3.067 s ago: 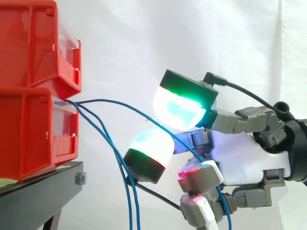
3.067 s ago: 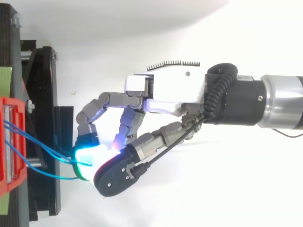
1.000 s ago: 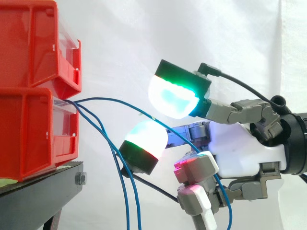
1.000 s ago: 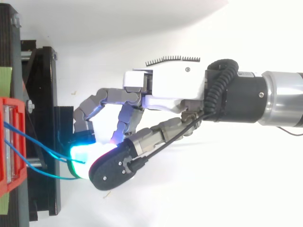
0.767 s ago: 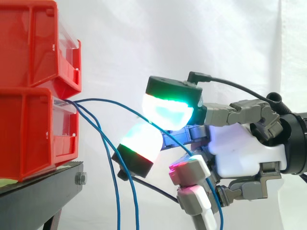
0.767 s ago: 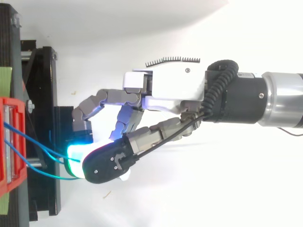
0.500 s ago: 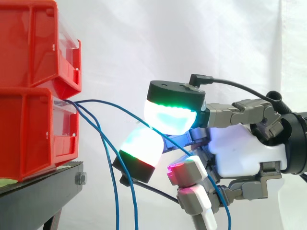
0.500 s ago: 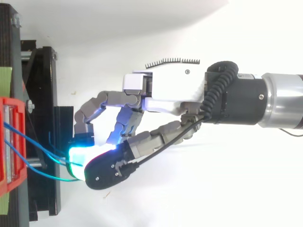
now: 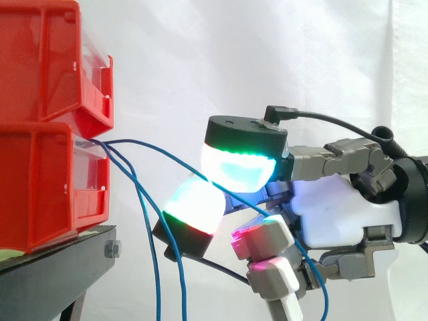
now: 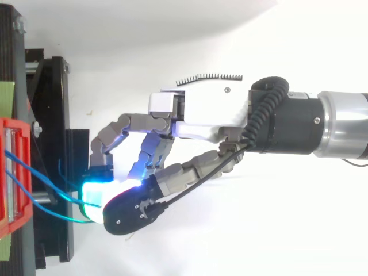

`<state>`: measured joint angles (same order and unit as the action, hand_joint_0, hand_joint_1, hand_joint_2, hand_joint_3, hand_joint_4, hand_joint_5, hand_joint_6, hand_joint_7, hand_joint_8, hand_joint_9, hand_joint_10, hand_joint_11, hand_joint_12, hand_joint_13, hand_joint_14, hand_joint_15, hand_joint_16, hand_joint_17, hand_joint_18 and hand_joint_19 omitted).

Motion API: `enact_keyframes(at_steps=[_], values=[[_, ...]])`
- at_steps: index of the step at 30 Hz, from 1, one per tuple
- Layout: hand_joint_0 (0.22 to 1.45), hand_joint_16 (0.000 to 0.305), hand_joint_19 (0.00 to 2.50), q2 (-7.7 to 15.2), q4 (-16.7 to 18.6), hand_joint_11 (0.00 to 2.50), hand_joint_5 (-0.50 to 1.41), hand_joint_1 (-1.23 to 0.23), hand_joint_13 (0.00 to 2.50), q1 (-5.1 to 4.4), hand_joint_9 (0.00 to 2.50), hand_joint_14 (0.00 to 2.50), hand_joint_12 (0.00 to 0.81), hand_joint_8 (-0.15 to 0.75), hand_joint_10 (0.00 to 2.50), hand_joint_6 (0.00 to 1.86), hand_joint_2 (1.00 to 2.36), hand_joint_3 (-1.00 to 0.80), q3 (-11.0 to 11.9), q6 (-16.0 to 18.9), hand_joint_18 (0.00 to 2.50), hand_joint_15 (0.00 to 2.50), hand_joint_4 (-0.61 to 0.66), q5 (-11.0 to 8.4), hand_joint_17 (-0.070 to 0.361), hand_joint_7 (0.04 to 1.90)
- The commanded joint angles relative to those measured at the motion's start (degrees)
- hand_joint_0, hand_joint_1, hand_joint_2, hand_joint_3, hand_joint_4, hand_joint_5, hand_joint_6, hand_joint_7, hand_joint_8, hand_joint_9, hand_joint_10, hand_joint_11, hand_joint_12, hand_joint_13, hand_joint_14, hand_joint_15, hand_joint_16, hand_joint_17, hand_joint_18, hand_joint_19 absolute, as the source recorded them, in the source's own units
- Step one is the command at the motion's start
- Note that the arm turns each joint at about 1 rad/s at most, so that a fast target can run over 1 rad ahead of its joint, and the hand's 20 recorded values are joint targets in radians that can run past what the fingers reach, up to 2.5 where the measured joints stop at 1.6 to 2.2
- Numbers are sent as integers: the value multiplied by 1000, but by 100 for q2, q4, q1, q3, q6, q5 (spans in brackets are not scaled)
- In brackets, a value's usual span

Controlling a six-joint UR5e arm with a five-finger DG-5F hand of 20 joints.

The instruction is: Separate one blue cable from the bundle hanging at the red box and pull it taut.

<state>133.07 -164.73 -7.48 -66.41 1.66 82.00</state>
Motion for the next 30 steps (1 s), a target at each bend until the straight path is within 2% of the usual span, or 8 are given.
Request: enact_keyframes(at_steps=[1, 10, 15, 18, 20, 21, 23, 30], values=[[758, 34, 570, 0, 3, 1222, -199, -766, 1244, -8, 1211, 24, 349, 307, 20, 825, 1016, -180, 6, 10, 996, 786, 77, 9, 76, 884], [743, 34, 635, 0, -6, 1341, -202, -766, 1341, -17, 1231, 26, 349, 300, 17, 830, 1020, -130, 50, 10, 1010, 1095, 79, 26, 76, 882], [739, 36, 665, -123, -85, 1417, -205, -763, 1365, 10, 1243, 24, 348, 300, 14, 839, 1019, -82, 50, 1, 1025, 1221, 71, 237, 80, 889], [727, 38, 690, -220, -410, 1610, -216, -747, 1391, 10, 1217, 19, 346, 314, 4, 859, 1019, -45, 41, -87, 1042, 1408, 140, 351, 84, 882], [717, 40, 715, -220, -551, 1618, -230, -734, 1445, 10, 1132, 10, 356, 328, 361, 878, 1018, -40, 41, -113, 1076, 1551, 195, 369, 90, 871], [713, 40, 720, -211, -648, 1631, -235, -732, 1450, 10, 1126, 10, 356, 325, 383, 884, 1017, -48, 41, -131, 1081, 1571, 200, 378, 91, 866], [697, 41, 728, -211, -701, 1491, -239, -728, 1475, 1, 1040, 5, 359, 332, 716, 887, 1018, -86, 41, -131, 1089, 1623, 211, 369, 92, 869], [661, 41, 737, -211, -709, 1449, -246, -711, 1480, 1, 992, 4, 345, 339, 797, 885, 1017, -216, 41, -104, 1088, 1648, 225, 369, 92, 870]])
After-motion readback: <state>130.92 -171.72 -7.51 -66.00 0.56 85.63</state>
